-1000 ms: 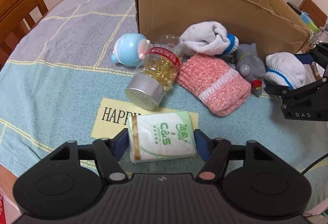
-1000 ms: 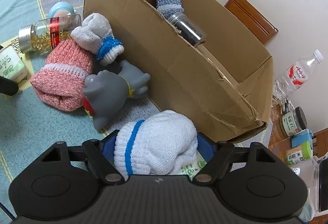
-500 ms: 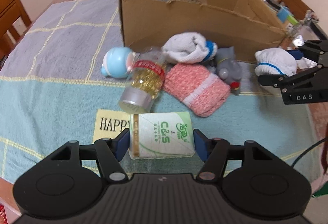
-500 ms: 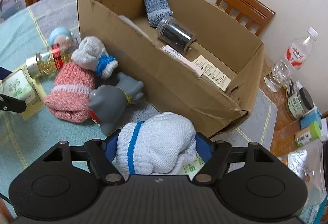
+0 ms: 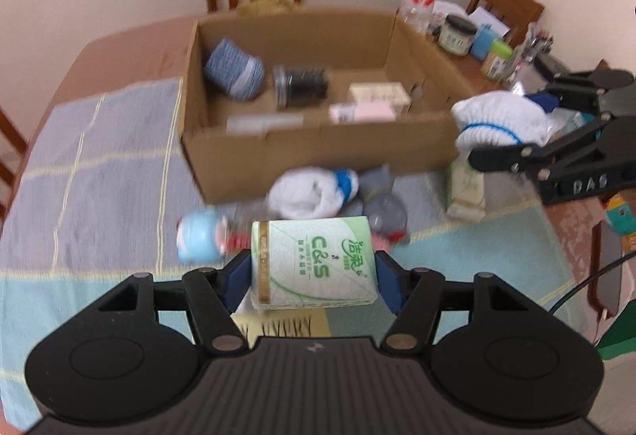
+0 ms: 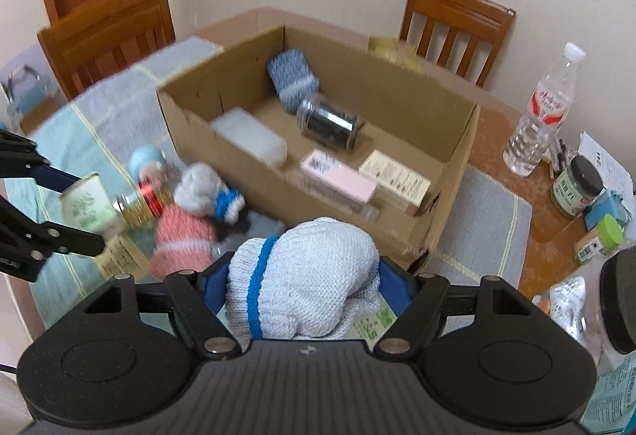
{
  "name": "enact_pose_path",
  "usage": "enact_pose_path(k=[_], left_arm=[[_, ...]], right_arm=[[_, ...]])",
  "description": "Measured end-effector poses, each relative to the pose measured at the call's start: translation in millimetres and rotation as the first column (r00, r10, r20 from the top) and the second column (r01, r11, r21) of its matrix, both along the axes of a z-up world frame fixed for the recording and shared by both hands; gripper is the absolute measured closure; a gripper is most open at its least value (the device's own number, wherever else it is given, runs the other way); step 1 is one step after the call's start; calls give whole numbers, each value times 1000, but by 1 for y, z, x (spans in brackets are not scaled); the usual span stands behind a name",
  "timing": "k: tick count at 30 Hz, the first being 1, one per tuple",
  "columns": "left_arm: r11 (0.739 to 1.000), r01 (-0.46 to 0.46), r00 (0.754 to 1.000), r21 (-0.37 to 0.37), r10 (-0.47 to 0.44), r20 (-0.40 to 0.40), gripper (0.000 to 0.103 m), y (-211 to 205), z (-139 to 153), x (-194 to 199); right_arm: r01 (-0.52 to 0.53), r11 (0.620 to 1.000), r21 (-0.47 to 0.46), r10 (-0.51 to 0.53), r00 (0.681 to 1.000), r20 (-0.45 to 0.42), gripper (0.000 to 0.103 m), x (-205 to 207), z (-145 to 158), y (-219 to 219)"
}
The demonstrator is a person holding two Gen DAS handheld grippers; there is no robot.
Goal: Organize objects
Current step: 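Lower the white sock and tissue pack into the cardboard box and release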
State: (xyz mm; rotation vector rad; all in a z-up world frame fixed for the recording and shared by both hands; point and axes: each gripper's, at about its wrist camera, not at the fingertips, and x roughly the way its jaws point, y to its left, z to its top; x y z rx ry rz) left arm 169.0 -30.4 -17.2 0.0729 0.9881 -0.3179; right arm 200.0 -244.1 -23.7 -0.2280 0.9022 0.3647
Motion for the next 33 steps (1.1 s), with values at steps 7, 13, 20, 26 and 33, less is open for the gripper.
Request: enact_pose_path(k=[7, 13, 20, 26, 33], left_arm=[[1000, 29, 996, -11, -28, 88, 39, -6, 28, 34], [999, 34, 994, -15, -32, 102, 39, -8, 37, 77], [999, 6, 992, 35, -11, 128, 38, -6, 37, 121], [996, -54, 987, 74, 42, 153, 7, -6, 30, 151], [998, -29, 992, 62, 21, 125, 6, -2, 15, 150]], right_arm=[[25, 999, 32, -27, 998, 60, 24, 8, 21, 2], [63, 996, 63, -69, 993, 92, 24, 19, 32, 0], [95, 991, 96, -104, 990, 100, 24, 35, 38, -2], [121, 987, 102, -129, 988, 85, 24, 50, 34, -3], [146, 986, 78, -150, 988, 47, 24, 63, 22, -2]])
